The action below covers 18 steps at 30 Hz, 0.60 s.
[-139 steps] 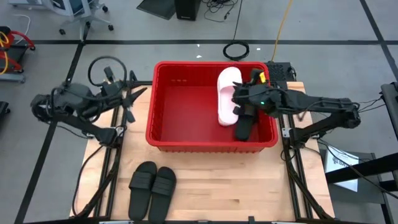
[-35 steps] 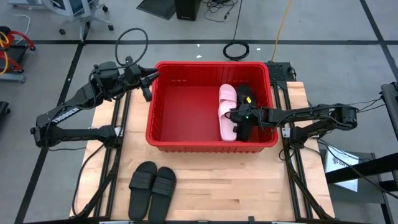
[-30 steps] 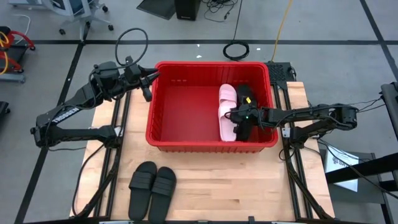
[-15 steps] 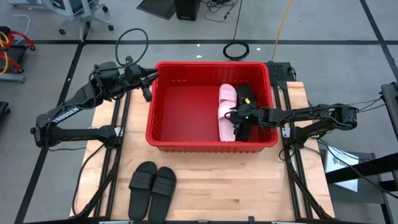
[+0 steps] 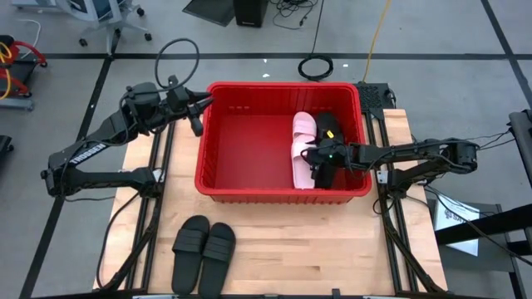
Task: Pick and place slides into bin
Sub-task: Put the black slide into the red bin
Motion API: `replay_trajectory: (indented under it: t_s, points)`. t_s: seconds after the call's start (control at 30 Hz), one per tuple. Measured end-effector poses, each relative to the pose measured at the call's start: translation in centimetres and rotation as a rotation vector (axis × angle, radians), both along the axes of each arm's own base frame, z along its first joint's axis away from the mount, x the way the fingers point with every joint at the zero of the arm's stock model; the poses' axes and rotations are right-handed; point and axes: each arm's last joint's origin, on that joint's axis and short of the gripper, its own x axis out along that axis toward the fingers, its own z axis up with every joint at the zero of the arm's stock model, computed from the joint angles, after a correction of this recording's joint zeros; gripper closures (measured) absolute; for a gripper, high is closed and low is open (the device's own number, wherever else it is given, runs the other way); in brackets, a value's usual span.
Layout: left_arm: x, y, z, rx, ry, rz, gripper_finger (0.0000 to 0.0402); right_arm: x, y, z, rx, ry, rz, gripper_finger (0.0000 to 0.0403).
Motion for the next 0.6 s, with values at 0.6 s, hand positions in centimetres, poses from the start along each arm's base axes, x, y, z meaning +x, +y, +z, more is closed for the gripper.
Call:
replay_trajectory:
  t_s: [0.6]
  points:
    - [0.0, 0.0, -0.1, -0.036, -0.007, 0.005, 0.0321, 0.3, 1.0, 6.1, -0.173, -0.441, 0.077, 0.0143]
